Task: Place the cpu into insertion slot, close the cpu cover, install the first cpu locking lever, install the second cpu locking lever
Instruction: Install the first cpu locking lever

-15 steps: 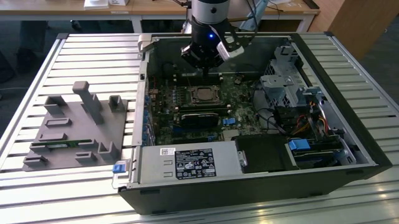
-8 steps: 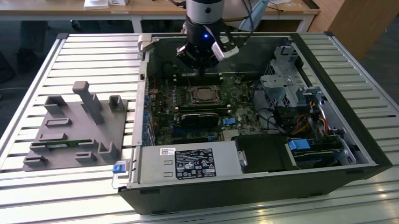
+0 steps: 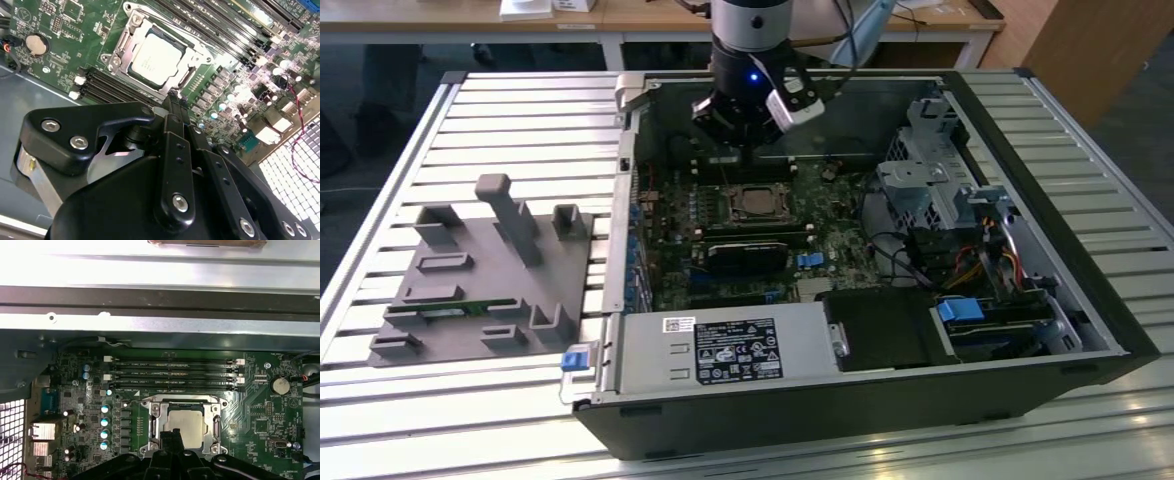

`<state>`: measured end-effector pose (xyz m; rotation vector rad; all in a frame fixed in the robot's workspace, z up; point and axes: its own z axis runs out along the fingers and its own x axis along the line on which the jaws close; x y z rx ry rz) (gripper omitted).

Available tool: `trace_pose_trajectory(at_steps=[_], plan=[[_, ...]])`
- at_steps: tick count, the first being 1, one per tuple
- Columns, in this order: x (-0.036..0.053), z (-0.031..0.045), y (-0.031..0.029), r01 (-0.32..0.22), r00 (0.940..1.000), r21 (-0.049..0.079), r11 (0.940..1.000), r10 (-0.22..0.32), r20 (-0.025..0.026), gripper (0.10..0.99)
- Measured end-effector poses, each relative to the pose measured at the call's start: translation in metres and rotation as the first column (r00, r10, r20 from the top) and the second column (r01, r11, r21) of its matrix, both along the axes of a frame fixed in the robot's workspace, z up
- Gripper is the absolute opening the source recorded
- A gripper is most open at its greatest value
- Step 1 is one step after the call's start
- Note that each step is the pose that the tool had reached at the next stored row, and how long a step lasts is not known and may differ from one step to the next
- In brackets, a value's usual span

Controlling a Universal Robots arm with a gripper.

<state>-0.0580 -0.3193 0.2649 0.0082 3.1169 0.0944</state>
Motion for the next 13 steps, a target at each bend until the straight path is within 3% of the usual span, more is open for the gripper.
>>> trace_pose_trajectory(at_steps=[13], plan=[[-0.0166, -0.0005, 0.0, 0.0, 1.0, 0.0, 1.0, 0.0, 0.0002, 0.106]])
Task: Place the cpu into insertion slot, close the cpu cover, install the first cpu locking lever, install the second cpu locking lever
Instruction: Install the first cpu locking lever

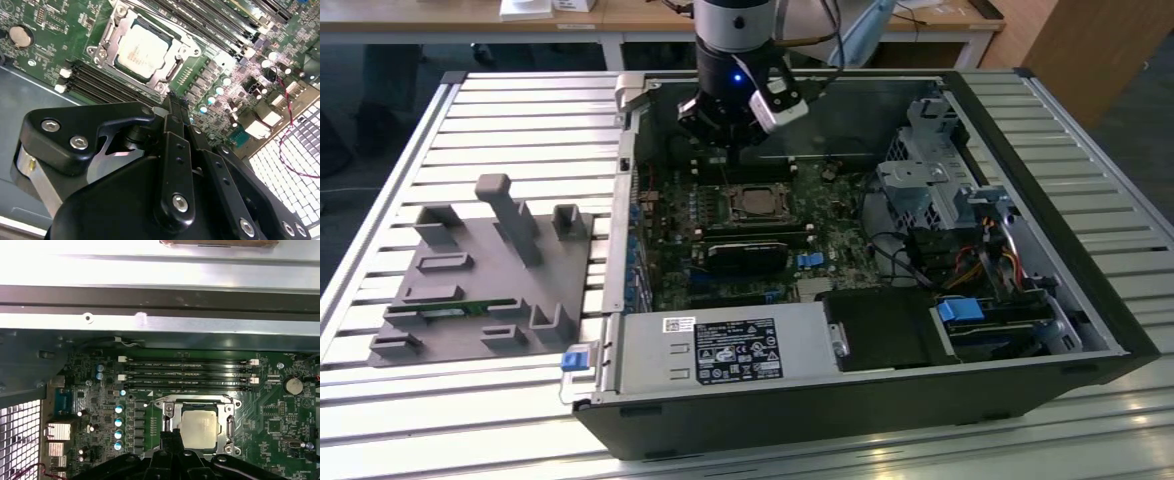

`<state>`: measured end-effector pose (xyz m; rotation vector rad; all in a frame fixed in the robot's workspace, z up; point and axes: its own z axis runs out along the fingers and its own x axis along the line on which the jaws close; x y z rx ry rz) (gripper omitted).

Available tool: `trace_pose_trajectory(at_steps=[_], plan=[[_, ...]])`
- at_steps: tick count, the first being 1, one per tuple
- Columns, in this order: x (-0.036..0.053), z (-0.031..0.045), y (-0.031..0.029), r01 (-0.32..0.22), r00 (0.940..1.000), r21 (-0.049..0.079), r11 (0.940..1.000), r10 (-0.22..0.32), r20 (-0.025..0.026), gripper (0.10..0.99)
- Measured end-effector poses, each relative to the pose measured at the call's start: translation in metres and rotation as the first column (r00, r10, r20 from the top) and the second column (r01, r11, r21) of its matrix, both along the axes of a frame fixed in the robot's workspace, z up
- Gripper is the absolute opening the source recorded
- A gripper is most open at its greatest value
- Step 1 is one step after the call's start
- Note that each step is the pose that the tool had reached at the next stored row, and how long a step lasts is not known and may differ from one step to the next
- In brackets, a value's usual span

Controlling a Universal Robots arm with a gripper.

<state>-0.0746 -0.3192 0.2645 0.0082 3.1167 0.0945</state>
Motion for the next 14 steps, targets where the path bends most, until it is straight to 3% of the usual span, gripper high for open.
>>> trace_pose_trajectory(at_steps=[7, 14], plan=[[-0.0097, -0.0019, 0.001, 0.0, 1.0, 0.0, 1.0, 0.0, -0.0001, 0.106], [-0.0123, -0.0028, 0.0016, 0.0, 1.0, 0.0, 1.0, 0.0, 0.0, 0.106]])
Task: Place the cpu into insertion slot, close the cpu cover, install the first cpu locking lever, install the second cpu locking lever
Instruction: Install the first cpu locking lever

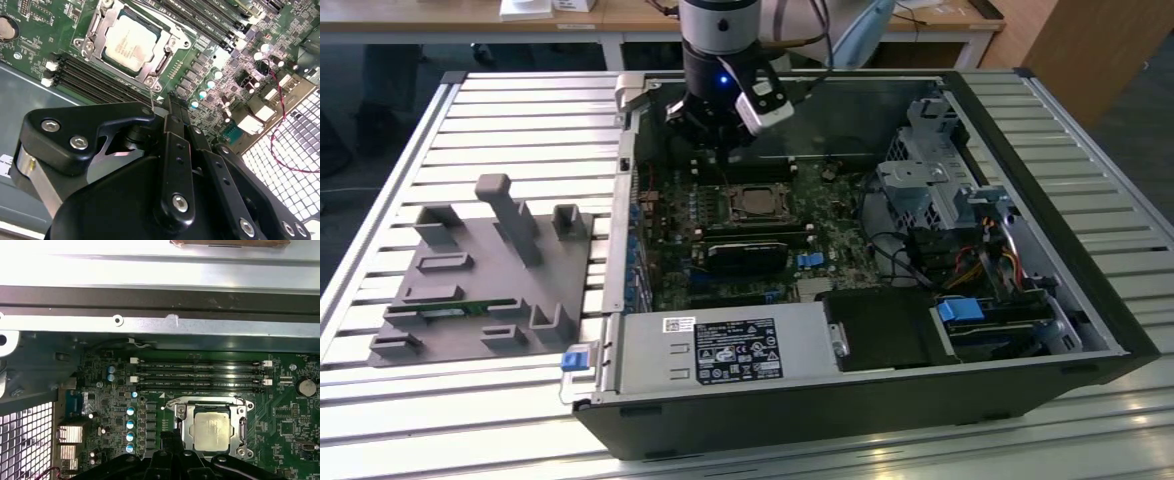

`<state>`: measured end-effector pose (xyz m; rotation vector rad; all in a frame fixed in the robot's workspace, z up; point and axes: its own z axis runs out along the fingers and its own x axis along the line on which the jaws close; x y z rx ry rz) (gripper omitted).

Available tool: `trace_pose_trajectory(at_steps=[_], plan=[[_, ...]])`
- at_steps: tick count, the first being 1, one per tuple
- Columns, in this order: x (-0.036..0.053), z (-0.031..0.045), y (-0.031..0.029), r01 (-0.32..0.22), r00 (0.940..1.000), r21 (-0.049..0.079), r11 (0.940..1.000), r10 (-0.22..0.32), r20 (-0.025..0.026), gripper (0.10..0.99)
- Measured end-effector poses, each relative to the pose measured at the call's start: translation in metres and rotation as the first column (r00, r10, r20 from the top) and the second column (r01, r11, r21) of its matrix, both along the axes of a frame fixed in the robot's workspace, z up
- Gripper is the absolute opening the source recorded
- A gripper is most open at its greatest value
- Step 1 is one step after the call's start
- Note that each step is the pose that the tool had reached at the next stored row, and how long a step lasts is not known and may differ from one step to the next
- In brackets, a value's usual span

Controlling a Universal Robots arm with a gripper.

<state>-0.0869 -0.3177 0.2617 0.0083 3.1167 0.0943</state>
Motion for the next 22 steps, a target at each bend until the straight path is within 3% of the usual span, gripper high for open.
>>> trace_pose_trajectory(at_steps=[6, 14, 22], plan=[[-0.0023, -0.0005, 0.0, 0.0, 1.0, 0.0, 1.0, 0.0, 0.0001, 0.106], [-0.0123, -0.0024, 0.001, 0.0, 1.0, 0.0, 1.0, 0.0, 0.0, 0.106], [-0.0153, -0.0056, 0.0146, 0.0, 1.0, 0.0, 1.0, 0.0, 0.0001, 0.106]])
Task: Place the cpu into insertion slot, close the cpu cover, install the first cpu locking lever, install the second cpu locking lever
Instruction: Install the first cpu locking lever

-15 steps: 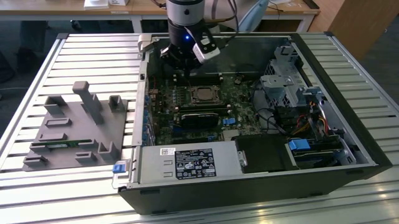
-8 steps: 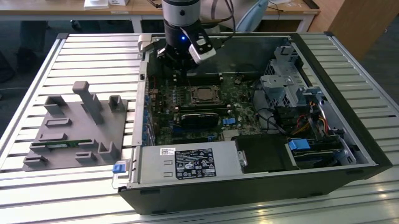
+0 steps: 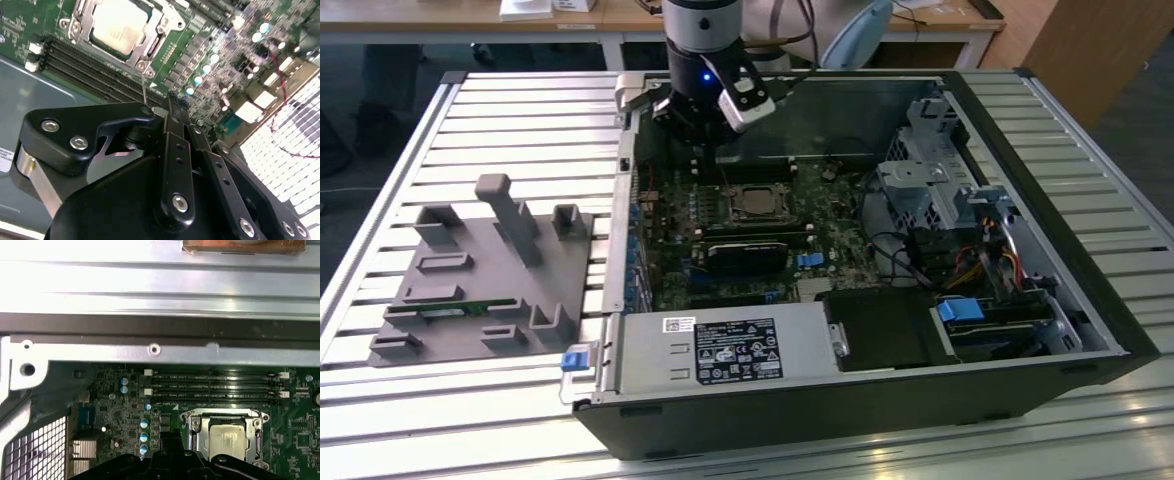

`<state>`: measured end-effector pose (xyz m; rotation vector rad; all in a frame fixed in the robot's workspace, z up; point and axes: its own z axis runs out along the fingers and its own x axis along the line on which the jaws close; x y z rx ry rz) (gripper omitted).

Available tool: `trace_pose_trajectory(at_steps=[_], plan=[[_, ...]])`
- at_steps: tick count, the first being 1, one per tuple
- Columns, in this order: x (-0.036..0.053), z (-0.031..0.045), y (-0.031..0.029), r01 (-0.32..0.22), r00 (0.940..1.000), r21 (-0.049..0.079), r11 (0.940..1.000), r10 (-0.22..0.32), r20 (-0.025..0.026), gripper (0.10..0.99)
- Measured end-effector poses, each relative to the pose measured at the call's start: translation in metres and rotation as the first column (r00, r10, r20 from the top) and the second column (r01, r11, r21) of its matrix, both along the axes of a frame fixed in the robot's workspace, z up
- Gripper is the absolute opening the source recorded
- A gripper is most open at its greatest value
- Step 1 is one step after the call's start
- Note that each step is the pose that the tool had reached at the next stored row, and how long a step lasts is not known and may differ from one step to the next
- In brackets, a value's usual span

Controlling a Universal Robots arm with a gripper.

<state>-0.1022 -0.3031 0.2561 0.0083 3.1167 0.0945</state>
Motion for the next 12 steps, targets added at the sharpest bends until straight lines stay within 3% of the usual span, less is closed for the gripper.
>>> trace_pose_trajectory(at_steps=[8, 12], plan=[[-0.0003, -0.0033, 0.0102, 0.0, 1.0, 0.0, 1.0, 0.0, 0.0, 0.106], [-0.0003, -0.0038, 0.012, 0.0, 1.0, 0.0, 1.0, 0.0, 0.0, 0.106]])
